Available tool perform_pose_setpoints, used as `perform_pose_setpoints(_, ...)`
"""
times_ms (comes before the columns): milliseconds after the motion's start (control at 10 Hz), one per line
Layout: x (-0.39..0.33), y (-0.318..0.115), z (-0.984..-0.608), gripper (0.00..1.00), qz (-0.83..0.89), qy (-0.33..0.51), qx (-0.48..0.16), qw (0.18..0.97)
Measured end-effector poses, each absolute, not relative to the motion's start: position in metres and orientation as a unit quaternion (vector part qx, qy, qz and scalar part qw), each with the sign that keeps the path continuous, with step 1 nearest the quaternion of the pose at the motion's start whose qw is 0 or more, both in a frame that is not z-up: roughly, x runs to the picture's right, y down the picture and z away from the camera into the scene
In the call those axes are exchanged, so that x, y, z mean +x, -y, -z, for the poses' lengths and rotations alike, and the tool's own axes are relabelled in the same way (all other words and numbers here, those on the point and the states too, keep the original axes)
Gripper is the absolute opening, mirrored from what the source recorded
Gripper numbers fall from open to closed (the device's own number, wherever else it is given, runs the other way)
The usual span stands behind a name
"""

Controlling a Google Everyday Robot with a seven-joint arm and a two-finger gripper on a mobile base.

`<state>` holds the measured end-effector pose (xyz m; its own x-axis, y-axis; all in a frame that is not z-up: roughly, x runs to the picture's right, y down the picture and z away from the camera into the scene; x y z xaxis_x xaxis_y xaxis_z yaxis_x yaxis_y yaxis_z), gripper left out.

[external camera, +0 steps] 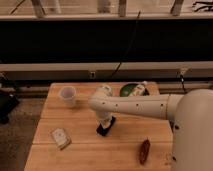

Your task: Push the eraser across the table

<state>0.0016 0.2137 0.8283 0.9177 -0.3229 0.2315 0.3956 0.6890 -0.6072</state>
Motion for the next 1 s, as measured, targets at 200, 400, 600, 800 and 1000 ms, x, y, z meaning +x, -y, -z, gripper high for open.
perform_pose_setpoints(200, 0.0024, -0.2113, -0.8262, 0.01, 0.195, 0.053, -0.341, 0.918)
perform_pose_setpoints(400, 0.0029, -0.2104, -0.8263, 0.01, 0.195, 0.053, -0.341, 0.918)
perform_pose_setpoints(600, 0.0028, -0.2102, -0.8313, 0.01, 0.194, 0.058, -0.340, 0.918)
perform_pose_setpoints(800, 0.0031, -0.2078, -0.8293, 0.01, 0.194, 0.058, -0.340, 0.918)
perform_pose_setpoints(1000, 0.0038, -0.2074, -0.8306, 0.01, 0.194, 0.058, -0.341, 0.918)
